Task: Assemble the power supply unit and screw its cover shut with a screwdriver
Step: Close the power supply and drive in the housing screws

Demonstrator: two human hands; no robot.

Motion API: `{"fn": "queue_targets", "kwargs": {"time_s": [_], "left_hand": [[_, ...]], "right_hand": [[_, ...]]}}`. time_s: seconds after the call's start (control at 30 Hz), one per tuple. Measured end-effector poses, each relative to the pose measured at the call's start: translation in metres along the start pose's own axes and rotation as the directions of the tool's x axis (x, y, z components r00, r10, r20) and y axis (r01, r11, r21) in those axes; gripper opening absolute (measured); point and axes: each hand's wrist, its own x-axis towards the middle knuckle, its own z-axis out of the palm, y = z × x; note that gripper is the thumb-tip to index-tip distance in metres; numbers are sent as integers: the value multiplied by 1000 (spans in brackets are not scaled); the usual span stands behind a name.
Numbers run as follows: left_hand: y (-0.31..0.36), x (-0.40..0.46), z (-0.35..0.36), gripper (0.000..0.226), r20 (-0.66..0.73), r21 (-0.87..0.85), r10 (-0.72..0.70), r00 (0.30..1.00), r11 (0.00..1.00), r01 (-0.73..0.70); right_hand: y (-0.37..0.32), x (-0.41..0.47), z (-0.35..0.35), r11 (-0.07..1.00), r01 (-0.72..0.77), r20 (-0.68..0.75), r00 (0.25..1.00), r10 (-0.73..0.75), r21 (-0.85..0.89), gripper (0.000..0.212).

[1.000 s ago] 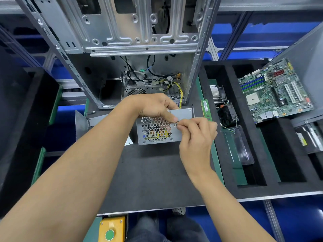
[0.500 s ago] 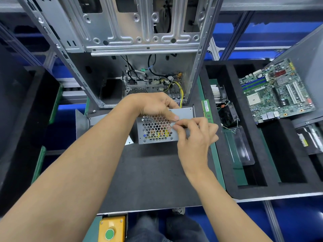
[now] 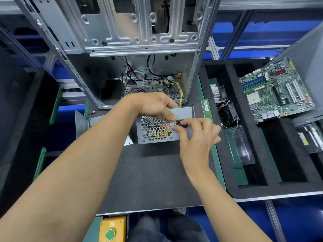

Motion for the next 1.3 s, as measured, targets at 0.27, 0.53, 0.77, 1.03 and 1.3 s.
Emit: {"fn": "queue_targets", "kwargs": {"time_s": [0.27,0.53,0.77,1.03,1.3], "left_hand": [[3,0,-1,13,0,10,-20,1000,1000,20],[0,2,-4,19,4,11,-11,1000,1000,11],[0,4,-7,18,9,15,-7,1000,1000,6],[-4,9,-11,15,24,-13,-12,1000,1000,13],[-9,14,-16,37,24,-40,-10,1000,999,11]], "right_hand": [[3,-2,-4,998,-25,-23,999,26,51,27],[90,19,-18,898,-418,146,888,436,-139,17],[90,38,20,889,-178,375,858,350,-422,42],[80,40,19,928,-222,330,888,320,-300,20],[80,39,-50,665,-469,139,862,487,582,6]]}}
